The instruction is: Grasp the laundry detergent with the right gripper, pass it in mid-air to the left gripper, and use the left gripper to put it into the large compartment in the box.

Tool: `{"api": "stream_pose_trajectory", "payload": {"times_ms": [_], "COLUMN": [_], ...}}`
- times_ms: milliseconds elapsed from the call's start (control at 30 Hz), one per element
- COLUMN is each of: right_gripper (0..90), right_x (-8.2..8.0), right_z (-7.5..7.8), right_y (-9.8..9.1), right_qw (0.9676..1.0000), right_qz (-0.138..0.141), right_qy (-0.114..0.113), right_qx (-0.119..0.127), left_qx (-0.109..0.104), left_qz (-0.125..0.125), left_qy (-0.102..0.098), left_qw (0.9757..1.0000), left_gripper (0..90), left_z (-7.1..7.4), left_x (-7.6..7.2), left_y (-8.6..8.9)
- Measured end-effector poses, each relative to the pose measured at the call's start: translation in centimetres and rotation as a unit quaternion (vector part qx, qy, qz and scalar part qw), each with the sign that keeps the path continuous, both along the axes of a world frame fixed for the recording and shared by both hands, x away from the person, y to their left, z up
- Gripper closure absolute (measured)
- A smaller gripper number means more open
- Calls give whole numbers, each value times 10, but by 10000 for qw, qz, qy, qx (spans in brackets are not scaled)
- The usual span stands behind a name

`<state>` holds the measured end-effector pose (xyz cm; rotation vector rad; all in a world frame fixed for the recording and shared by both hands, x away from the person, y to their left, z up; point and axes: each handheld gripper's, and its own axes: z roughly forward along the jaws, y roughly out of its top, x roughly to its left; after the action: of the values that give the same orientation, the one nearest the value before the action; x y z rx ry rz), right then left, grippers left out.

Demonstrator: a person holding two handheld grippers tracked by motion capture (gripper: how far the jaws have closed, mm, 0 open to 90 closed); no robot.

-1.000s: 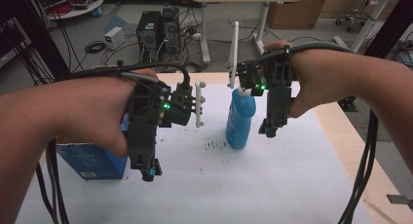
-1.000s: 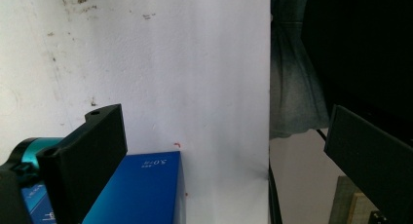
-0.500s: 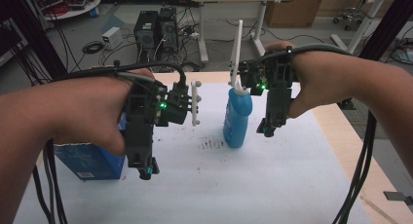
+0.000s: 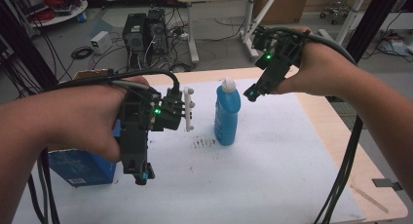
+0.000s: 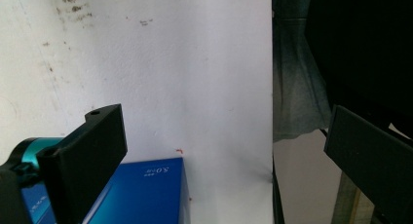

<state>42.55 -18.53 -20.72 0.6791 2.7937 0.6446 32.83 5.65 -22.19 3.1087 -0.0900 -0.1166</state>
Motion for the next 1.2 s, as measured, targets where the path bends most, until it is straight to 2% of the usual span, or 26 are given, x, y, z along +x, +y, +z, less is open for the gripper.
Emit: {"api": "stream_pose_trajectory", "payload": {"times_ms": [67,133,167,233,567,667,800,900,933,1100,1200], "right_gripper": [10,10,10,9,9,9,9,9,9,9,9], "right_x": [-1,-5,-5,-12,-34,-39,-52,-54,-59,-66,-67], "right_z": [-6,-11,-11,-18,-36,-40,-55,-59,-70,-93,-105], "right_y": [-12,-22,-22,-31,-42,-42,-44,-44,-44,-37,-30], "right_qw": [9990,9974,9974,9958,9919,9915,9876,9865,9841,9808,9793], "right_qz": [-339,-563,-563,-767,-1105,-1116,-1238,-1265,-1316,-1365,-1400], "right_qy": [4,-35,-35,-115,-326,-348,-525,-555,-581,-682,-668], "right_qx": [292,449,449,483,540,578,812,885,1039,1212,1300], "left_qx": [-21,-41,-39,-42,-73,-89,-109,-155,-150,-144,-123], "left_qz": [-14,-32,-38,-16,-42,-43,-88,-95,-95,-99,-69], "left_qy": [4,-4,-5,-13,-29,-14,-21,-19,-29,-70,-76], "left_qw": [10000,10000,10000,10000,10000,10000,9999,9998,9998,9998,9999], "left_gripper": [17,17,17,17,17,17,17,17,17,17,17], "left_z": [0,-1,-1,-2,-4,-4,-3,-2,-1,-1,-1], "left_x": [-2,-2,-2,-1,1,-1,-4,-6,-6,-8,-8], "left_y": [0,0,0,1,3,3,3,3,4,5,6]}}
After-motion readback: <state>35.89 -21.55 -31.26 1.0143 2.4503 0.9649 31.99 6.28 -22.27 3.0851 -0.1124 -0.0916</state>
